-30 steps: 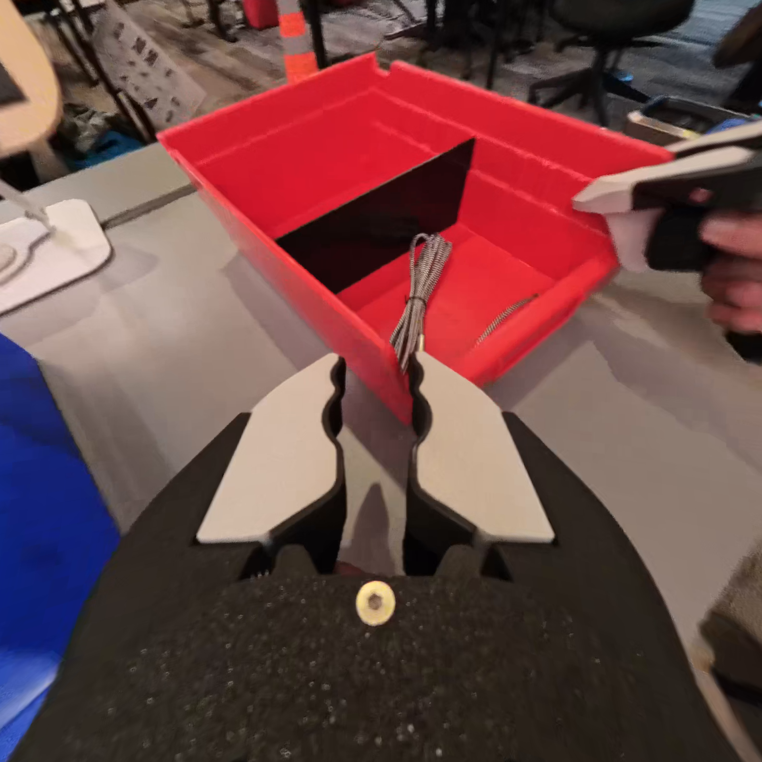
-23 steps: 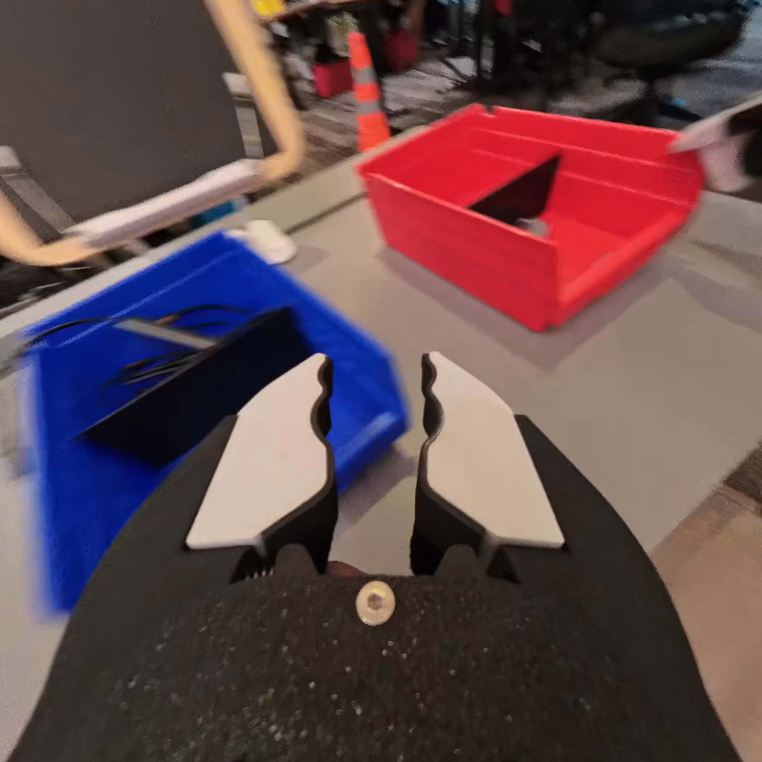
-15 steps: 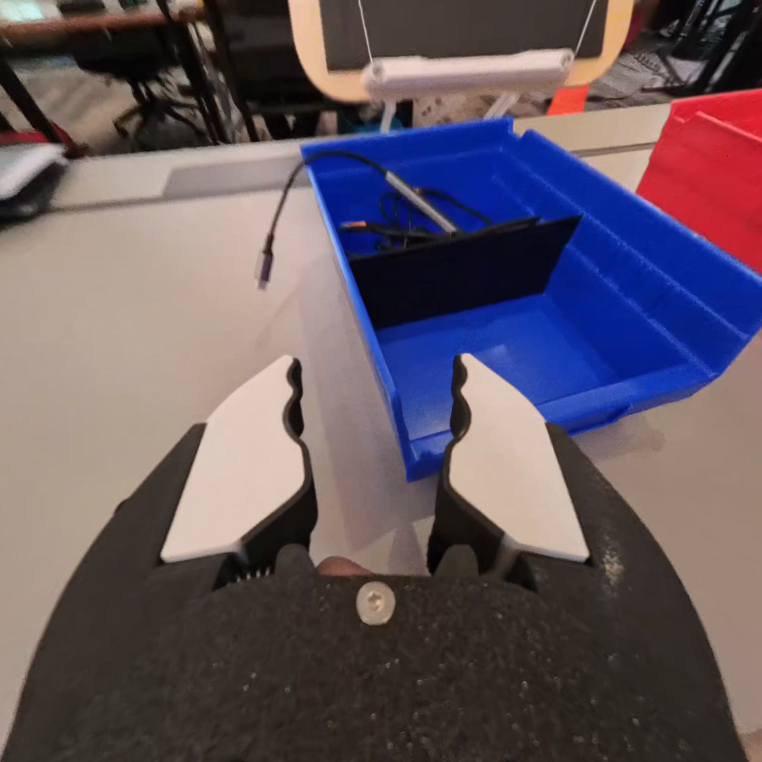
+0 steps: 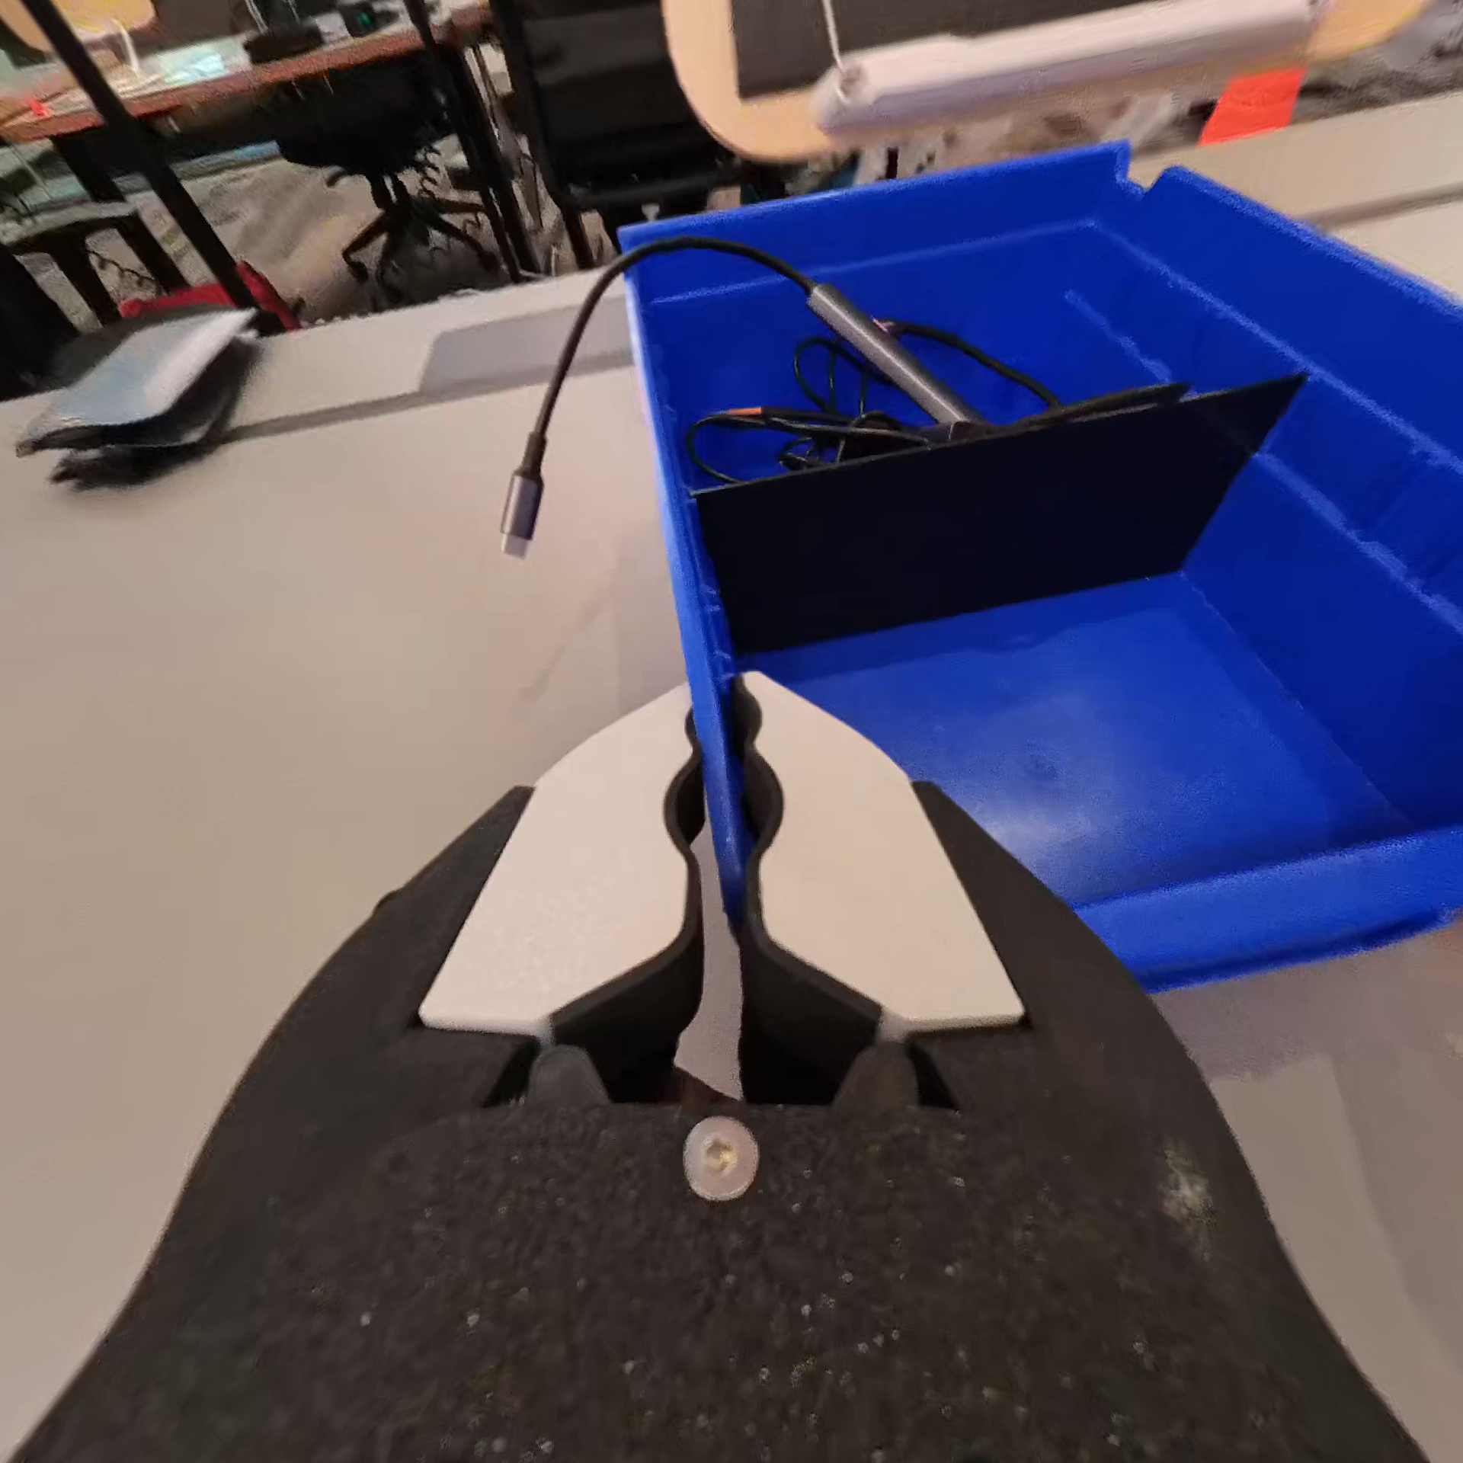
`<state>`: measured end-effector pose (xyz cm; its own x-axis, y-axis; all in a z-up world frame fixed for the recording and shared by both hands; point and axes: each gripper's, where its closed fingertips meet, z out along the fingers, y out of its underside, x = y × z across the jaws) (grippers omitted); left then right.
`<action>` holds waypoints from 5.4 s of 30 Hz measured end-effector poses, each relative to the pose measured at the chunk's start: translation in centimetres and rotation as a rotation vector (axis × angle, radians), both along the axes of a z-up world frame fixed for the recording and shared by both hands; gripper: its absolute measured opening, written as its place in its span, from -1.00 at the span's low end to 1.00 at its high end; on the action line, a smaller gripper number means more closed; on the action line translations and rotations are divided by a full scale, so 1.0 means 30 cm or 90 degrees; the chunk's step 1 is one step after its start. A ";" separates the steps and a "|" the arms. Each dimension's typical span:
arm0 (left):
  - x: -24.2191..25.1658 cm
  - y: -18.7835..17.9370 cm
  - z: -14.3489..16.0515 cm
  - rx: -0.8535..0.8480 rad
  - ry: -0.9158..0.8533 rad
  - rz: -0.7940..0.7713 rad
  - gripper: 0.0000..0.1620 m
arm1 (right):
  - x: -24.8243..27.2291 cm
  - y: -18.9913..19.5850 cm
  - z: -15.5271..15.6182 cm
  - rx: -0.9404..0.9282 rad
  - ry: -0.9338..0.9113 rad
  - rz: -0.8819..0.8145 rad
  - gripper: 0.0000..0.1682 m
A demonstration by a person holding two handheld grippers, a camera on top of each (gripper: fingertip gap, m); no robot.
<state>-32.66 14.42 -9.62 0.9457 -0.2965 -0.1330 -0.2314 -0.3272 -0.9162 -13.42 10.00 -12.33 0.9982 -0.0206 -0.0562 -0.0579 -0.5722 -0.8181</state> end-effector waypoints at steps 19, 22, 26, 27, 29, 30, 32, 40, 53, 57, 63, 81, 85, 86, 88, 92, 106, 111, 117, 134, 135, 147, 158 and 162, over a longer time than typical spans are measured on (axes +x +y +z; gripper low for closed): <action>-0.728 0.151 -0.061 -0.025 -0.084 0.048 -0.97 | -0.740 0.139 -0.023 0.063 -0.031 0.095 -0.90; -0.728 0.155 -0.061 -0.035 -0.114 0.060 -0.97 | -0.746 0.138 -0.024 0.059 -0.034 0.143 -0.85; -0.726 0.138 -0.037 -0.039 -0.137 0.068 -0.82 | -0.744 0.067 0.020 0.063 -0.019 0.287 -0.72; -0.727 0.130 -0.016 -0.027 -0.154 0.064 -0.79 | -0.731 0.028 0.040 0.063 -0.002 0.328 -0.64; -0.739 0.114 0.028 -0.006 -0.200 0.063 -0.71 | -0.664 -0.049 0.083 0.067 0.034 0.383 -0.61; -0.748 0.105 0.051 0.004 -0.224 0.065 -0.69 | -0.613 -0.082 0.106 0.078 0.048 0.404 -0.59; -0.773 0.085 0.090 0.022 -0.264 0.080 -0.68 | -0.461 -0.126 0.143 0.107 0.053 0.412 -0.59; -0.717 -0.011 0.171 0.074 -0.247 0.145 -0.67 | 0.396 -0.300 0.146 0.221 0.058 0.160 -0.60; -0.120 -0.140 -0.020 -0.060 -0.217 -0.127 -0.68 | 1.004 -0.415 0.016 0.173 0.074 -0.122 -0.59; -0.158 -0.140 -0.040 -0.062 -0.206 -0.120 -0.68 | 0.946 -0.407 -0.002 0.164 0.093 -0.099 -0.60; -0.225 -0.119 -0.026 -0.026 -0.176 -0.089 -0.68 | 0.920 -0.416 -0.027 0.138 0.104 -0.091 -0.61; -0.234 -0.148 -0.043 -0.014 -0.109 -0.083 -0.69 | 0.862 -0.385 -0.015 0.137 0.087 -0.057 -0.64; -0.222 -0.152 -0.047 -0.027 -0.132 -0.090 -0.68 | 0.842 -0.382 -0.019 0.132 0.081 -0.046 -0.65; -0.215 -0.155 -0.053 -0.035 -0.138 -0.096 -0.68 | 0.836 -0.382 -0.017 0.131 0.079 -0.043 -0.64; -0.212 -0.155 -0.061 -0.041 -0.130 -0.098 -0.67 | 0.821 -0.381 -0.012 0.134 0.079 -0.037 -0.64; -0.208 -0.153 -0.046 -0.039 -0.130 -0.104 -0.67 | 0.787 -0.383 -0.016 0.128 0.082 -0.018 -0.64; -0.304 0.439 0.055 -0.412 -0.057 -0.093 -0.31 | 0.731 -0.372 -0.018 0.129 0.176 0.019 -0.64; -0.344 0.623 -0.100 -0.500 -0.108 0.002 -0.19 | 0.730 -0.374 -0.018 0.127 0.166 0.023 -0.64; -0.304 0.646 -0.131 -0.497 -0.238 -0.020 -0.73 | 0.733 -0.391 -0.027 0.120 0.174 0.025 -0.64; 0.093 0.212 0.819 0.027 -0.043 -0.594 -0.88 | 0.650 -0.358 0.007 0.144 0.118 0.081 -0.66; 0.135 0.161 0.854 0.049 -0.037 -0.623 -0.88 | 0.640 -0.358 0.018 0.153 0.111 0.090 -0.66; 0.521 -0.365 0.340 -0.359 -0.197 -0.885 -0.88 | 0.309 -0.471 0.248 0.358 -0.054 0.392 -0.66; 0.598 -0.524 0.177 -0.737 -0.287 -0.939 -0.88 | -0.016 -0.374 0.339 0.389 -0.136 0.642 -0.67; 0.603 -0.541 0.170 -0.764 -0.318 -0.956 -0.88 | -0.038 -0.333 0.249 0.359 -0.167 0.626 -0.73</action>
<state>-14.56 -1.82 -4.52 -0.2204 -0.4681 0.8558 -0.6982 -0.5370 -0.4735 -14.55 0.01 -4.85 0.5516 0.7316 0.4007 0.4180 0.1733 -0.8918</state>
